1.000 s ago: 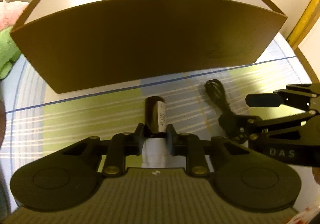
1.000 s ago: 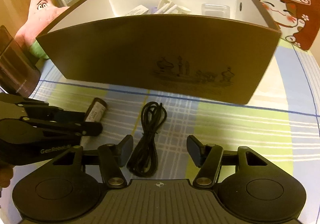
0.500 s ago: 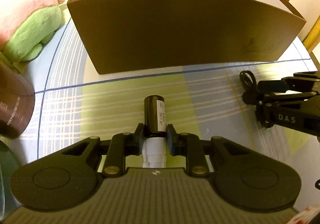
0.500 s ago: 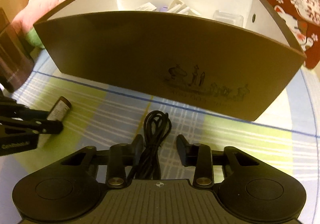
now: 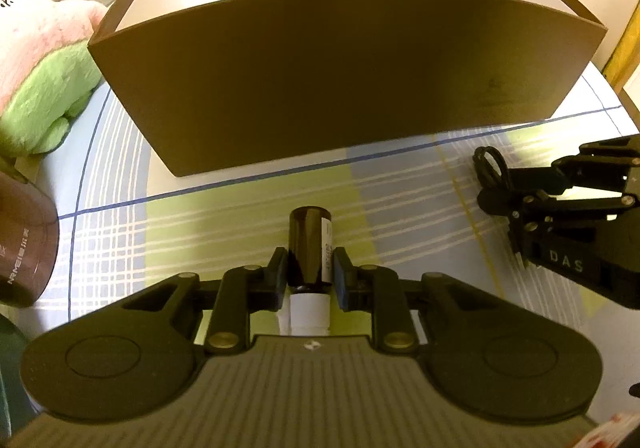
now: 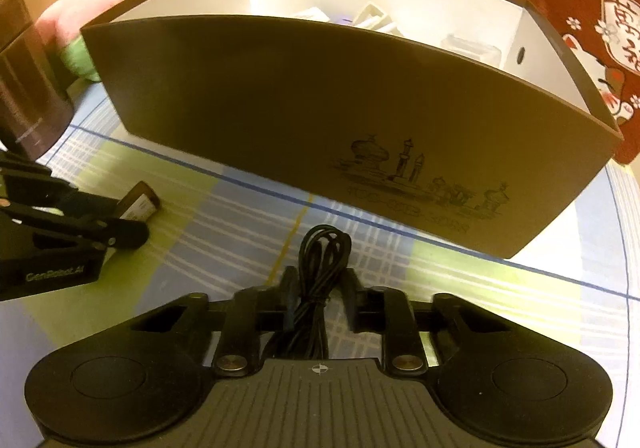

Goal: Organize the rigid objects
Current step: 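Grasp the brown-capped white bottle with left tool while right grasps the black cable, then lift and carry the bottle with left tool while right carries the cable to the box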

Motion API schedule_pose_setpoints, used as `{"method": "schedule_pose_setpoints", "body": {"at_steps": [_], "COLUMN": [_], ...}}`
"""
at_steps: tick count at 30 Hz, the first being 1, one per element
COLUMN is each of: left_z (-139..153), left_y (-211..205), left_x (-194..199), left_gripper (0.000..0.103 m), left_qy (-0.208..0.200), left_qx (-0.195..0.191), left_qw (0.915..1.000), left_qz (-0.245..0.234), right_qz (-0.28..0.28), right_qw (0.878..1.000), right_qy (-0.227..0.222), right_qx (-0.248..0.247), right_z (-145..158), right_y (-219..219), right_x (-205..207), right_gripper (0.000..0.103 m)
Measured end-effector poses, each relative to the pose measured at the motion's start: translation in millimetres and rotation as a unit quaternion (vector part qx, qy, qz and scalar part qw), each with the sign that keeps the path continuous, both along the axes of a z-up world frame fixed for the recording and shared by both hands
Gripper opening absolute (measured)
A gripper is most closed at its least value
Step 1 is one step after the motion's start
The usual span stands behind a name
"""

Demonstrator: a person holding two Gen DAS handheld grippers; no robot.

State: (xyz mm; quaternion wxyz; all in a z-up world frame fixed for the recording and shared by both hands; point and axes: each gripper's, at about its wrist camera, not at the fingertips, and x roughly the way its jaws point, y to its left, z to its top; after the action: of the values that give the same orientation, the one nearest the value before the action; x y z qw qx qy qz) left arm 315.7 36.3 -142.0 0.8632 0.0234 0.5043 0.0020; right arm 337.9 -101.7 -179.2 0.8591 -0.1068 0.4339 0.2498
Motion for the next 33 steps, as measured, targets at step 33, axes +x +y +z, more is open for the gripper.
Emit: {"method": "schedule_pose_setpoints", "body": {"at_steps": [33], "left_z": [31.1], "left_y": [-9.7], "left_x": [-60.8], "left_gripper": [0.019], "left_qy": [-0.009], "left_qx": [-0.039], "left_qw": [0.9992], "left_qz": [0.000], "right_qz": [0.012], "right_qw": [0.997], "right_qy": [0.059], "right_qx": [0.057], "right_z": [26.2], "right_y": [-44.8], "right_x": [-48.0], "right_gripper": [0.014]}}
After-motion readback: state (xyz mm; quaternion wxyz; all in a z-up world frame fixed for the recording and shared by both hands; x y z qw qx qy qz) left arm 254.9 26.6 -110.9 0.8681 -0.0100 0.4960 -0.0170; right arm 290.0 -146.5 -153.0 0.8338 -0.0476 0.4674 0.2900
